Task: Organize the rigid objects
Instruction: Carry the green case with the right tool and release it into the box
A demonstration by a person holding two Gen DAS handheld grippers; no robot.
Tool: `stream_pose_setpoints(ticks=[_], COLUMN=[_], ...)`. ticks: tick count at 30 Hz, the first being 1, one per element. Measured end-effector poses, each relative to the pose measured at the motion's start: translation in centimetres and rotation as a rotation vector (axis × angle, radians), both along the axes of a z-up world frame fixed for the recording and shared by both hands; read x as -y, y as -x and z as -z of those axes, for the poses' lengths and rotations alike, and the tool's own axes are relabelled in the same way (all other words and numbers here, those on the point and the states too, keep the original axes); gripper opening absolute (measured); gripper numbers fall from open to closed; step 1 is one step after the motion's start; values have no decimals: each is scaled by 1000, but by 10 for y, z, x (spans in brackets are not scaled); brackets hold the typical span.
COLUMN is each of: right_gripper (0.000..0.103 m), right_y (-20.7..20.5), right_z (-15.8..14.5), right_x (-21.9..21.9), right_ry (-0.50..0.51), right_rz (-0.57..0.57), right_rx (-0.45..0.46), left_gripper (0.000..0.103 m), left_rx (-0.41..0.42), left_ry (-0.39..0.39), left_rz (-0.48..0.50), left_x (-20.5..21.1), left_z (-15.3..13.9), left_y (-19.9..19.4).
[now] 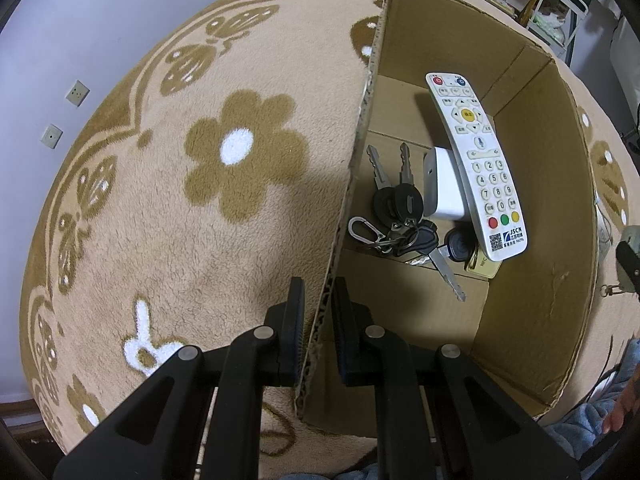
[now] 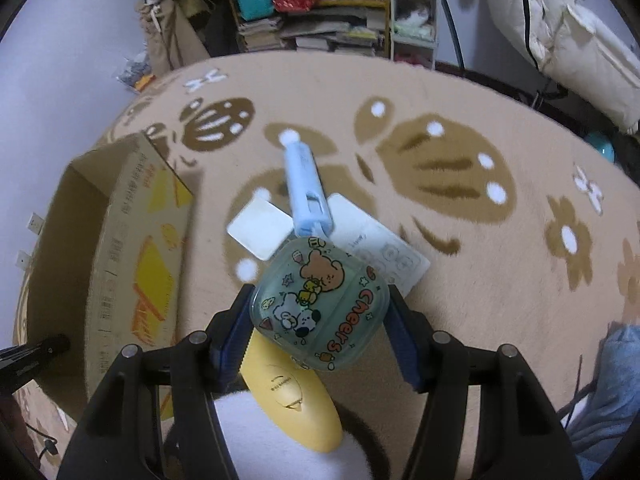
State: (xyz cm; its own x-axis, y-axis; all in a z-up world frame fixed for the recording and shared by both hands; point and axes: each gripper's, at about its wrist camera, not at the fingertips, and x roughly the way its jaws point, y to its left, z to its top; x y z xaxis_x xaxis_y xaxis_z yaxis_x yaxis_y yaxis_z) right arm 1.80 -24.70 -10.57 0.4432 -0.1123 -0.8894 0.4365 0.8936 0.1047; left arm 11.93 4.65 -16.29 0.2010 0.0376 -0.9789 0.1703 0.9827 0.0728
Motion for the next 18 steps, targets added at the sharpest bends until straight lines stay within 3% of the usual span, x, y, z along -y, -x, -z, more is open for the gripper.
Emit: stream_pose_setpoints(ticks=[10, 18], right_gripper=[67, 66], right_y=[-14, -27], right_z=[-27, -67], right_x=[-22, -48], right_ry=[-39, -33], right_rz=[-75, -168], right_rx=[77, 152], left_gripper=[13, 13], left_rx=[3, 2], left_ry=[-1, 2], left_rz=[-3, -2], left_x=[0, 0], left_z=[1, 0], left_y=[-1, 0])
